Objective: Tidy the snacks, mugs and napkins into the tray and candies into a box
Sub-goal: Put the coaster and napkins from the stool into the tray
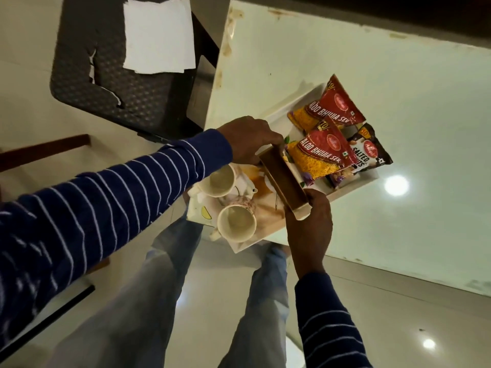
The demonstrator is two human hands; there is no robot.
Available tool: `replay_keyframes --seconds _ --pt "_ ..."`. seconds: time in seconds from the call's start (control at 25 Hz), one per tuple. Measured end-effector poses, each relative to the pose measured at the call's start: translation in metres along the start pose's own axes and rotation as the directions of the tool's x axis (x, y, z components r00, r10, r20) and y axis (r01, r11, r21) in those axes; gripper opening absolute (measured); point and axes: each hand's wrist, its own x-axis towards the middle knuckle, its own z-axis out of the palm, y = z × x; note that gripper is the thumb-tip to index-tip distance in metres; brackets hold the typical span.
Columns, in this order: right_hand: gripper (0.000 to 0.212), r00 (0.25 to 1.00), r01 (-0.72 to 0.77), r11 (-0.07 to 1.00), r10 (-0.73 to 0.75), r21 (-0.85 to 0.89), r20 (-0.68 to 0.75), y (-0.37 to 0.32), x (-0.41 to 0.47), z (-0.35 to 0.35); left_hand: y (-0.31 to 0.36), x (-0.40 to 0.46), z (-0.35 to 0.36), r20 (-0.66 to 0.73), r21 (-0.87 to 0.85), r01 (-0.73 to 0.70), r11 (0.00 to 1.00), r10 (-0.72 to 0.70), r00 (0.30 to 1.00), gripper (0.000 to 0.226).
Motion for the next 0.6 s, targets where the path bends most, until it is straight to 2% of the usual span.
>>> replay_keyframes --seconds 0.24,0.44,0.52,0.6 --pt "0.053 0.999 0.04 0.999 -0.04 0.006 -0.001 0.007 0.004 0.011 0.002 0.001 0.004 -0.039 0.013 0.059 0.998 -0.059 0.998 0.049" --pt "0.06 0.997 -0.028 1.0 0.028 0.008 0.074 0.013 0.008 0.02 0.001 -0.004 0.008 -0.058 -0.005 0.038 0.999 -0.038 0.998 0.055" --pt "0.075 0.993 -0.051 0.999 0.051 -0.004 0.104 0.007 0.008 0.015 -0.005 -0.014 0.009 -0.08 -0.113 0.04 0.993 -0.049 0.996 0.058" --pt "0.089 0.999 0.002 1.0 -0.002 -0.014 0.034 -0.007 0.004 0.005 -0.017 -0.031 0.005 -0.17 -0.256 0.061 0.965 -0.107 0.98 0.056"
